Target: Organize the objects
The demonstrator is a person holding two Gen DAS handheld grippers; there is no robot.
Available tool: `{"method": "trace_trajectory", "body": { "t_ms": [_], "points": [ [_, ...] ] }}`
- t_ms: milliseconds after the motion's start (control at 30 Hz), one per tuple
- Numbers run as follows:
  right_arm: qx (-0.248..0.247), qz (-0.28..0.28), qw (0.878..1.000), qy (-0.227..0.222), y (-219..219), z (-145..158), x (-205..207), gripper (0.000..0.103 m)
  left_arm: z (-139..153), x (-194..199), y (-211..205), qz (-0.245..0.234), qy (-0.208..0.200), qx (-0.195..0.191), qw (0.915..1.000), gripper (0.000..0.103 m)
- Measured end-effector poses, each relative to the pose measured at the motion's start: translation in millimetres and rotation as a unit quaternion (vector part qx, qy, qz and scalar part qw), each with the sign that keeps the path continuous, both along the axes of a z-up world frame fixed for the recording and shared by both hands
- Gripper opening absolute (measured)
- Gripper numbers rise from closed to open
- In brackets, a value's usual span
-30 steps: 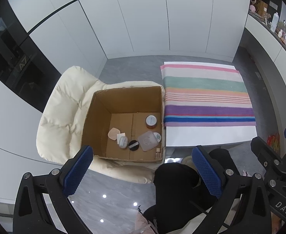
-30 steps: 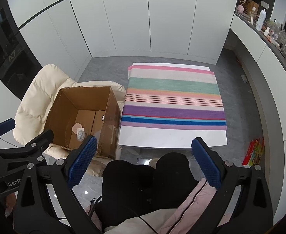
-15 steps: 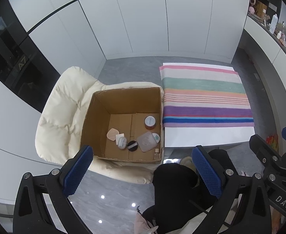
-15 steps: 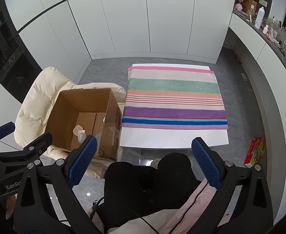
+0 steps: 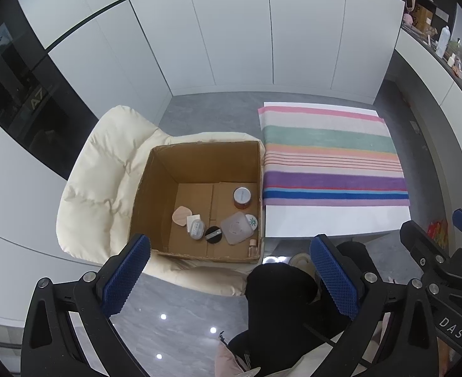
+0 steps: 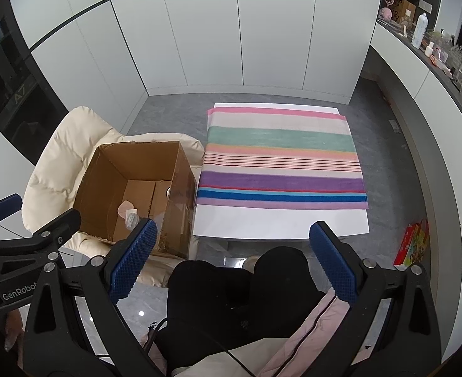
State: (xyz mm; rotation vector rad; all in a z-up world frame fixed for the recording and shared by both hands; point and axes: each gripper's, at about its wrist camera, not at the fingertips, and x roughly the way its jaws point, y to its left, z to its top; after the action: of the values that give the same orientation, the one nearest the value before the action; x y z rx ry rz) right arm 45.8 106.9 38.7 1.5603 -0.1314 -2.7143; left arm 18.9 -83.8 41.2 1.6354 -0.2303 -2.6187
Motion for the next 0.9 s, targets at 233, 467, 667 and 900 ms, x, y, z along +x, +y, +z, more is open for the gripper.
{"method": "trace_trajectory", "body": {
  "t_ms": [233, 467, 667, 900],
  "points": [
    [-0.001, 0.001, 1.000, 0.001, -1.1, 0.9, 0.2, 0.099, 0.6, 0.7, 0.2, 0.002, 0.001, 0.000, 1.0000, 0.102],
    [-0.001, 0.001, 1.000, 0.000, 0.1, 1.1, -0.5, 0.099, -0.1, 0.0, -1.0, 0.001, 0.000, -0.001, 1.0000, 0.102],
    [-0.002, 0.001, 1.000, -0.001, 0.0, 0.7, -0.1, 0.099, -0.9, 1.0, -0.3, 0.001, 0.000, -0.001, 1.0000, 0.102],
    [-0.004, 0.000, 1.000, -0.003, -1.7, 0.3, -1.1, 0.099, -1.9, 1.2, 0.1, 0.002, 0.001, -0.002, 1.0000, 0.102]
  ]
}}
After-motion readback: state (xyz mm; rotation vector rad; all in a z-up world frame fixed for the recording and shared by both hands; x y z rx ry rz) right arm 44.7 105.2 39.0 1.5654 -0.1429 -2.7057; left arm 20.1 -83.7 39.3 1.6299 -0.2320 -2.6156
